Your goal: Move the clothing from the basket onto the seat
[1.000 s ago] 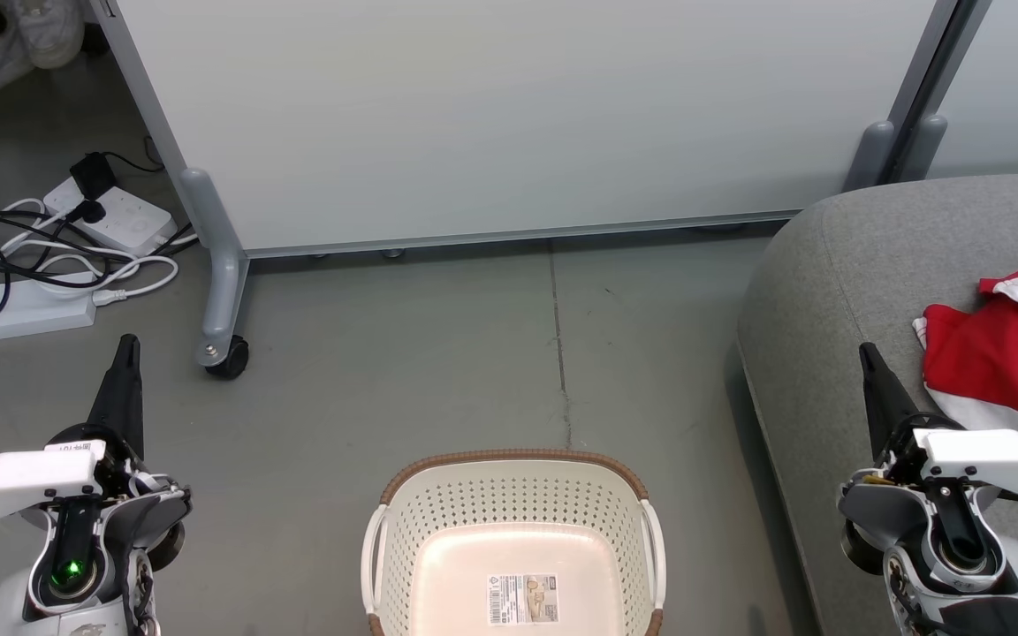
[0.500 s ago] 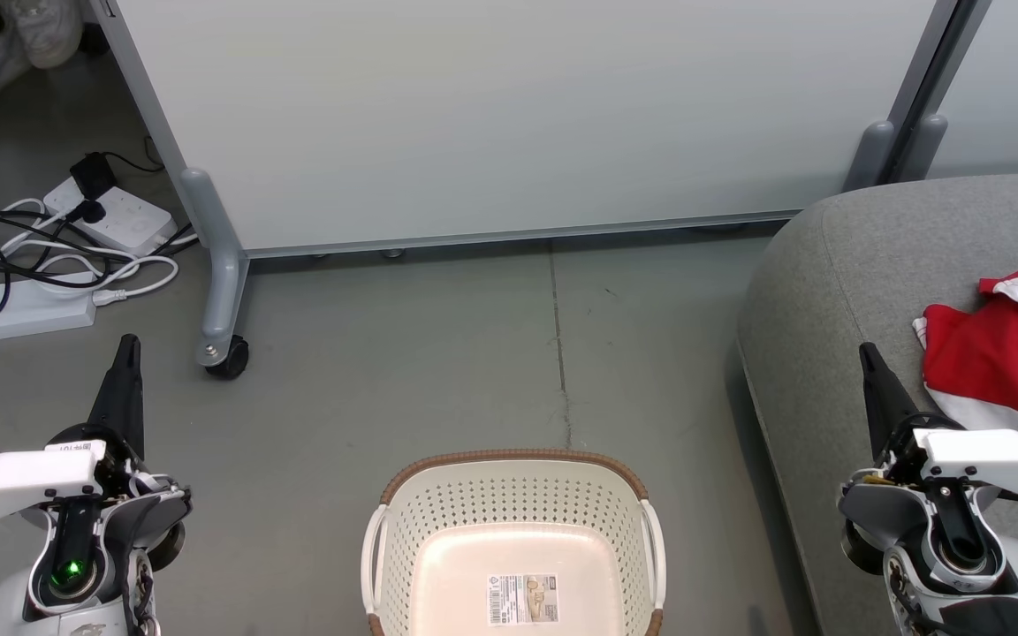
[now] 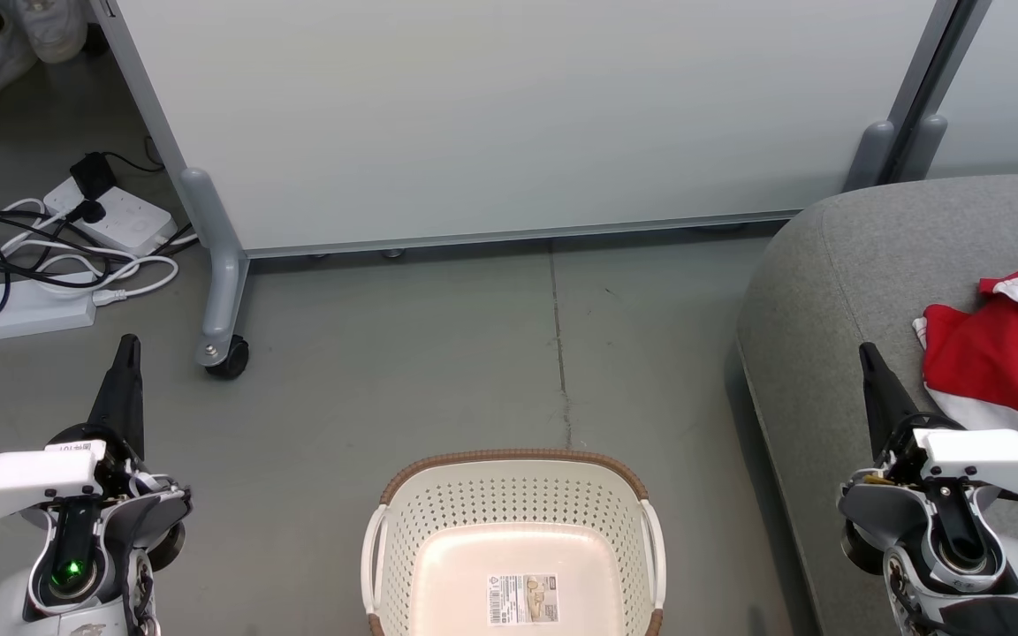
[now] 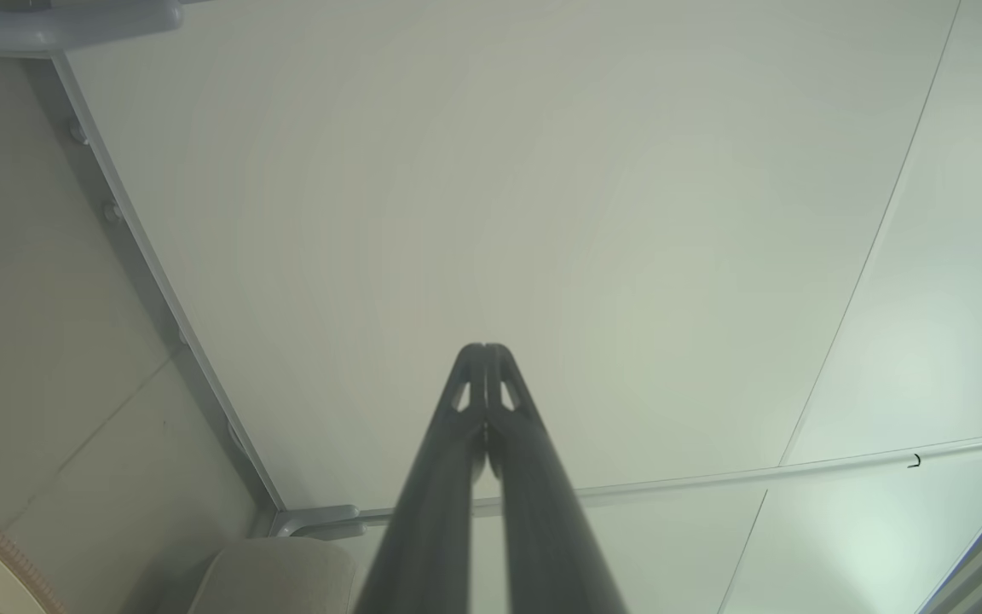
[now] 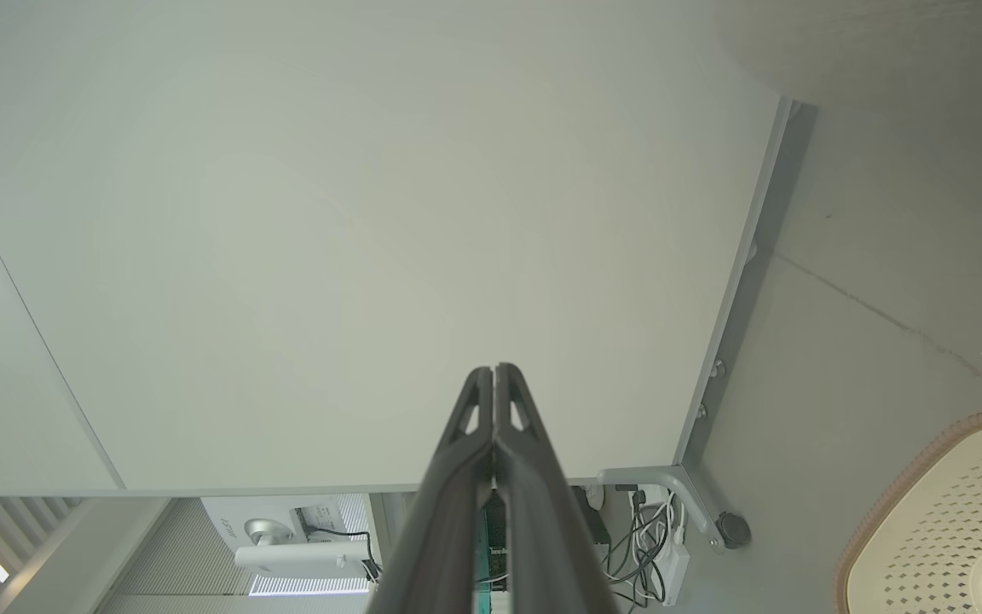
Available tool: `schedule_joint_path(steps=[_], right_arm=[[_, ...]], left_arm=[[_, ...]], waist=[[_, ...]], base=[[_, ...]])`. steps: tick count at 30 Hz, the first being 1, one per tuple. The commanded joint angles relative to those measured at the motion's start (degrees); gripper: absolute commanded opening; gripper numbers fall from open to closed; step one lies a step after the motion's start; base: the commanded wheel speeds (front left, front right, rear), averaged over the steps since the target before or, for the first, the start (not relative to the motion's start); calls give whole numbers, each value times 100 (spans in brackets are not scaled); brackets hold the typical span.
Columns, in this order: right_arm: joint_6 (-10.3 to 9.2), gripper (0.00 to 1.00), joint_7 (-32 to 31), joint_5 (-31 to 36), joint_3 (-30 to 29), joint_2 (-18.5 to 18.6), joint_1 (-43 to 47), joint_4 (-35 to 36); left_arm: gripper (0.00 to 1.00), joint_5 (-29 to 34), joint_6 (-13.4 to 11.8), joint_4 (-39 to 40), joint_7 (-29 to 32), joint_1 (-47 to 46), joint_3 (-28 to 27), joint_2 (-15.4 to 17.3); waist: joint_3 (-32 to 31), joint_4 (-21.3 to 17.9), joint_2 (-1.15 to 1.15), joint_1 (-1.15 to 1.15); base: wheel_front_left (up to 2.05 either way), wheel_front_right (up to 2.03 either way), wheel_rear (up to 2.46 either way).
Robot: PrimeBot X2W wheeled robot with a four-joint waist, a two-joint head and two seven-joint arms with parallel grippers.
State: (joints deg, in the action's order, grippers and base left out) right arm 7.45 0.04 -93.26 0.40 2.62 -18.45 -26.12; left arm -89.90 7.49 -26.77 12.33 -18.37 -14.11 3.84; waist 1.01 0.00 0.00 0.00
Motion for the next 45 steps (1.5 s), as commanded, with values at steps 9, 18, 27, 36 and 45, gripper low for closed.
schedule_joint_path(steps=[9, 18, 27, 36, 45], right_arm=[[6, 0, 24, -16, -10, 48, -41, -5], [6, 0, 24, -16, -10, 48, -41, -5], [6, 0, 24, -16, -10, 48, -41, -5], [6, 0, 24, -16, -11, 48, -41, -5], [6, 0, 24, -16, -11, 48, -41, -5]], left_arm=[[0, -6, 23, -2, 7, -91, -24, 8], [0, -3, 23, -1, 8, -91, -26, 8], [0, -2, 23, -1, 9, -92, -27, 7], [0, 0, 23, -1, 11, -92, -29, 6], [0, 1, 23, -1, 12, -92, -29, 6]], waist=[[0, 0, 0, 0], [0, 0, 0, 0], [0, 0, 0, 0], [0, 0, 0, 0], [0, 0, 0, 0]], base=[[0, 0, 0], [0, 0, 0], [0, 0, 0], [0, 0, 0], [0, 0, 0]])
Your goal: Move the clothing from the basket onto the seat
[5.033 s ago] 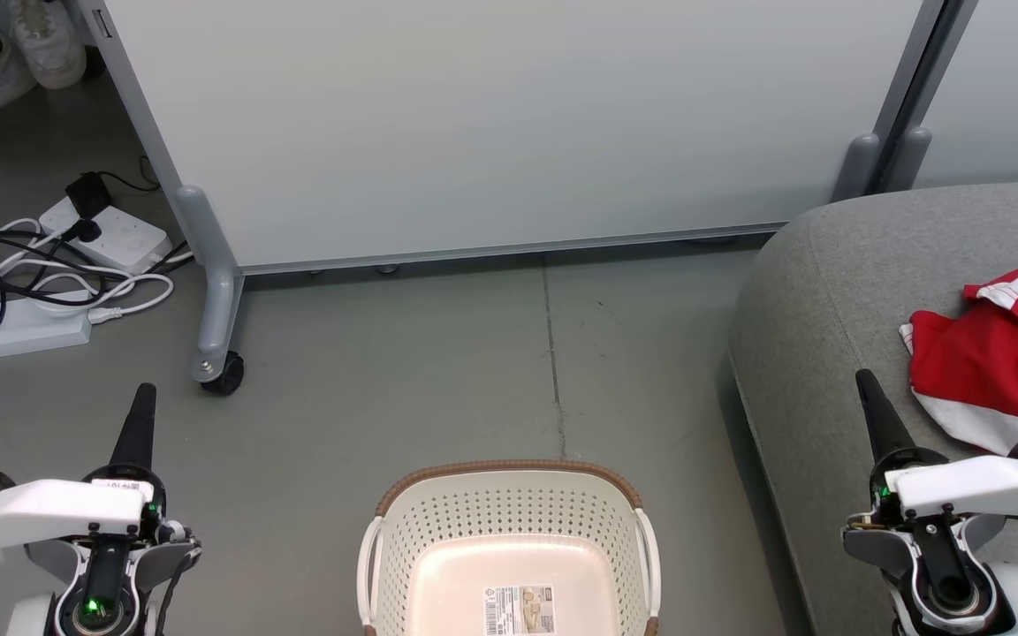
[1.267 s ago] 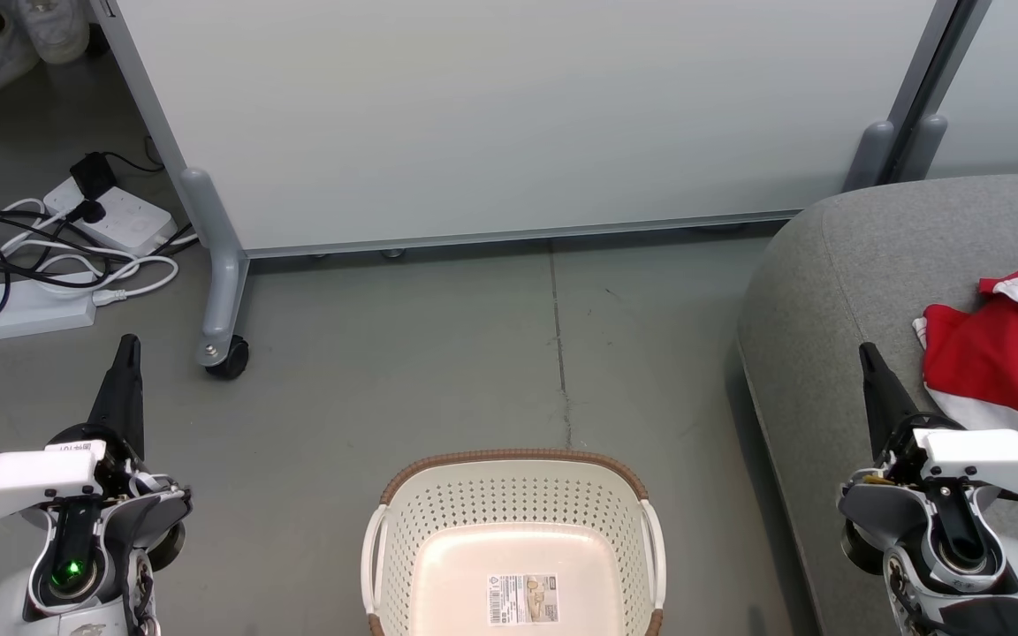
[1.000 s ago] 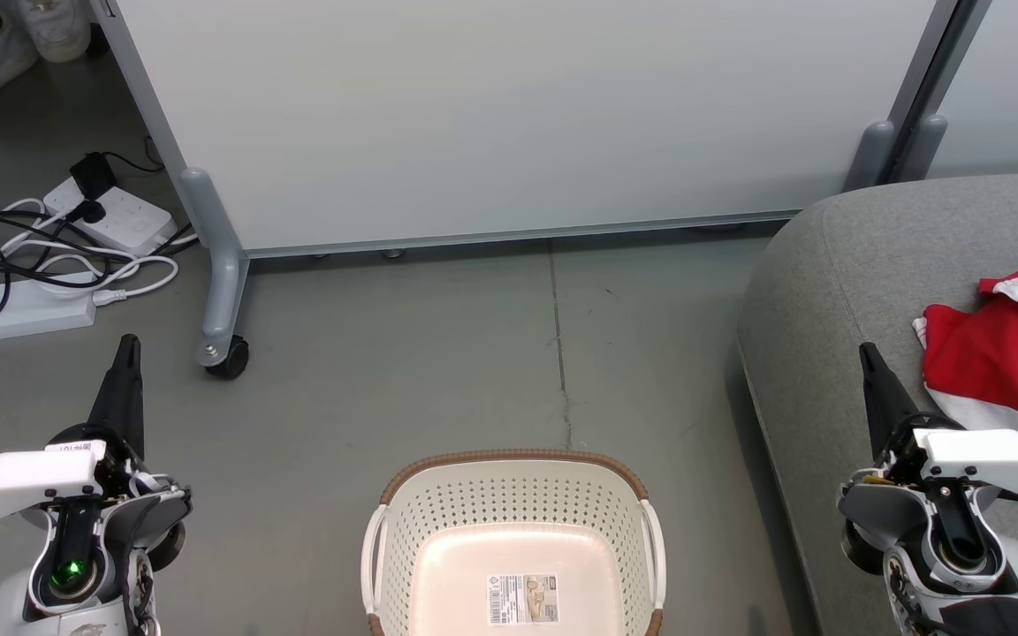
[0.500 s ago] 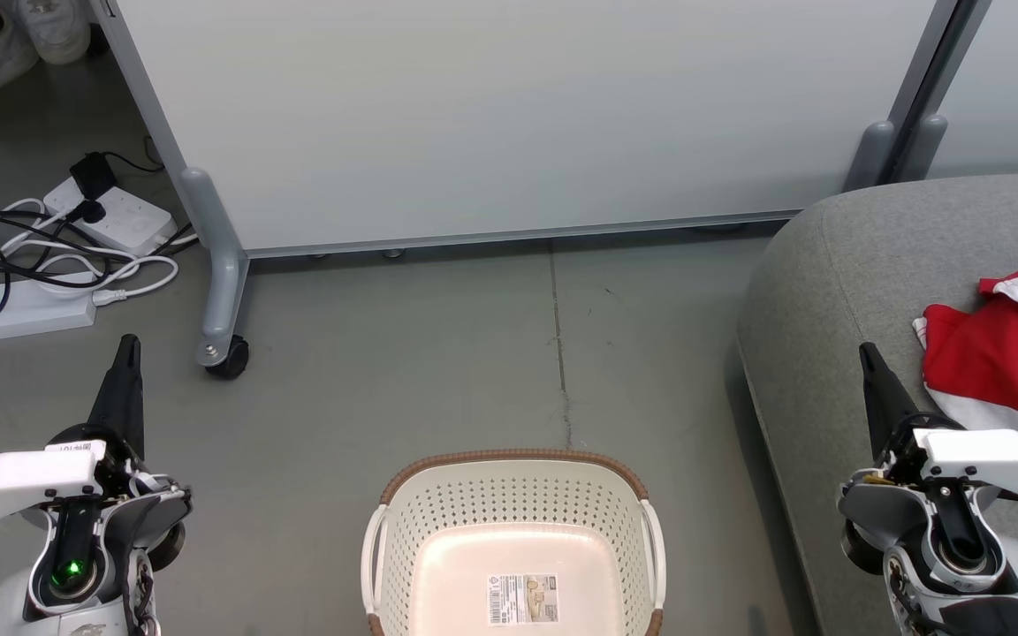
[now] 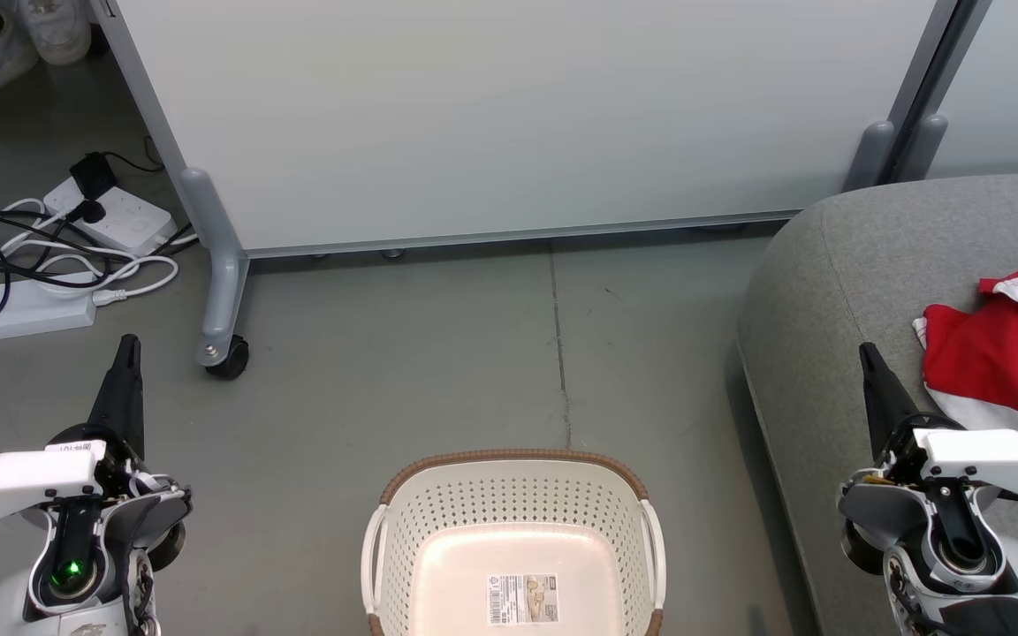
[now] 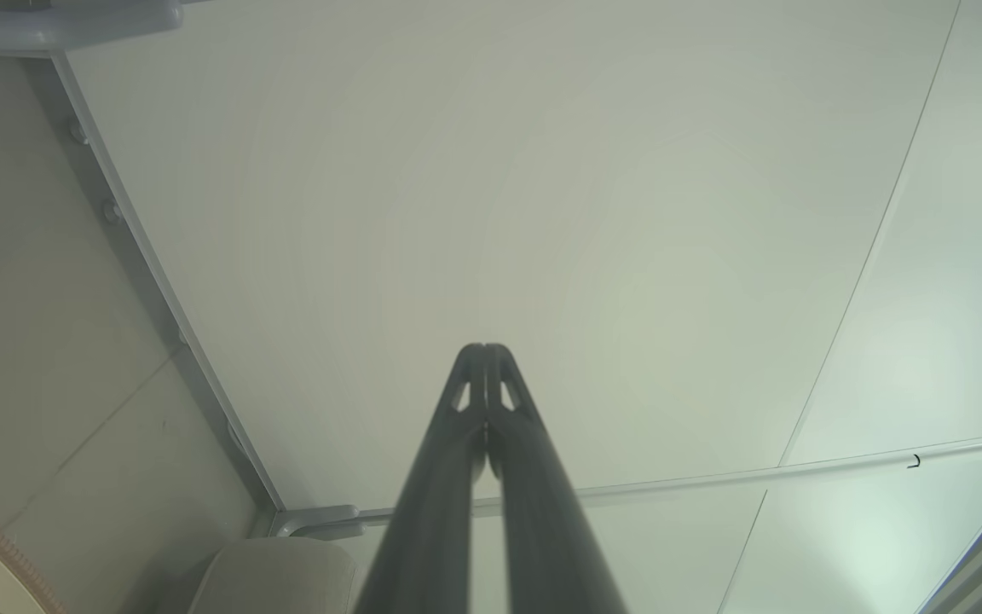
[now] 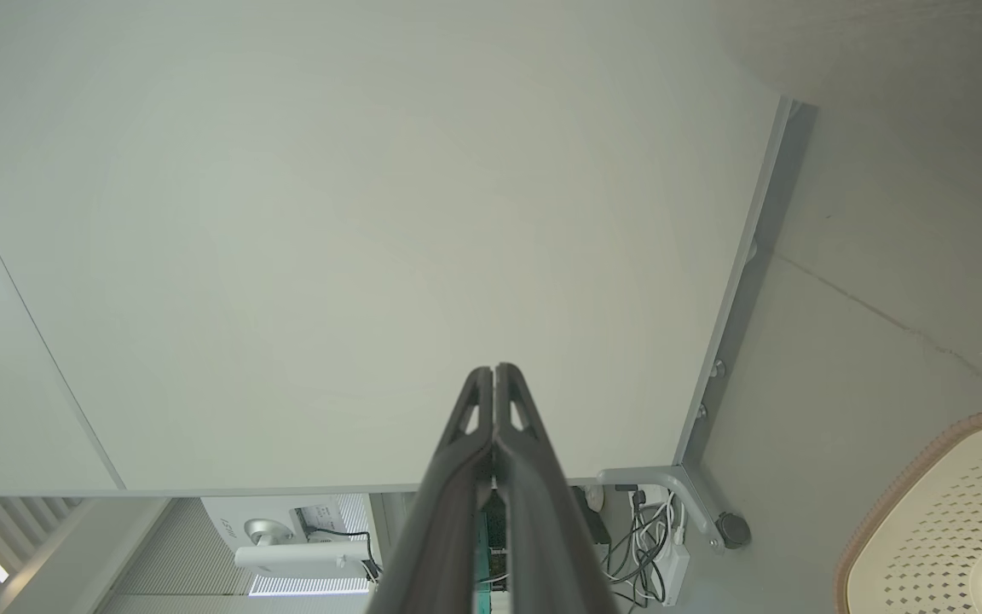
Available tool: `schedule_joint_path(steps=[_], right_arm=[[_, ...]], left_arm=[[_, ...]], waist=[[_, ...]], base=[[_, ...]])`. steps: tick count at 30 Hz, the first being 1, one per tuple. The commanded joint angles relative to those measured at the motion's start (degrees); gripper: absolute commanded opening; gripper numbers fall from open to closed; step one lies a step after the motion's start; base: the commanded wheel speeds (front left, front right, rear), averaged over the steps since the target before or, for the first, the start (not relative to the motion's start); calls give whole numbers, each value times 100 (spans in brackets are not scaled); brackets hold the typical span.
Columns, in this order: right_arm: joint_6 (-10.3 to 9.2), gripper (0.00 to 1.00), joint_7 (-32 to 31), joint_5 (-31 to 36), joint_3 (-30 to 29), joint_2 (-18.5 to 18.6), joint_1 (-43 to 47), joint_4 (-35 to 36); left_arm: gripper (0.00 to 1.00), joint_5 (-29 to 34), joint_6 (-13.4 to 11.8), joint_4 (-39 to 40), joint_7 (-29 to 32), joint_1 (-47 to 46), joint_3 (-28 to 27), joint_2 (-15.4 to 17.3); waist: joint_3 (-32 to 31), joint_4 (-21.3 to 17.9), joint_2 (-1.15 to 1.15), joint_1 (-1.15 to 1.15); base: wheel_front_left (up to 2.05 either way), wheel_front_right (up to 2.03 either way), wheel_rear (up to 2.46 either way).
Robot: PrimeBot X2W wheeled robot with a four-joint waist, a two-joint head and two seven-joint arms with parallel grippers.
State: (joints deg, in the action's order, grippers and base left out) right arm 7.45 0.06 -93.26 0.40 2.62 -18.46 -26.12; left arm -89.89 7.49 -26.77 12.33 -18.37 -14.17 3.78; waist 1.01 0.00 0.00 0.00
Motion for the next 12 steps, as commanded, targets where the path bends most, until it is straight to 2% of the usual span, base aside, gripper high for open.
schedule_joint_path(steps=[1, 12], right_arm=[[6, 0, 22, -16, -9, 48, -40, -5], [6, 0, 22, -16, -10, 48, -40, -5]], left_arm=[[0, 0, 23, -1, 12, -92, -24, 12], [0, 1, 23, 0, 12, -92, -25, 12]], waist=[[0, 0, 0, 0], [0, 0, 0, 0]], base=[[0, 0, 0], [0, 0, 0]])
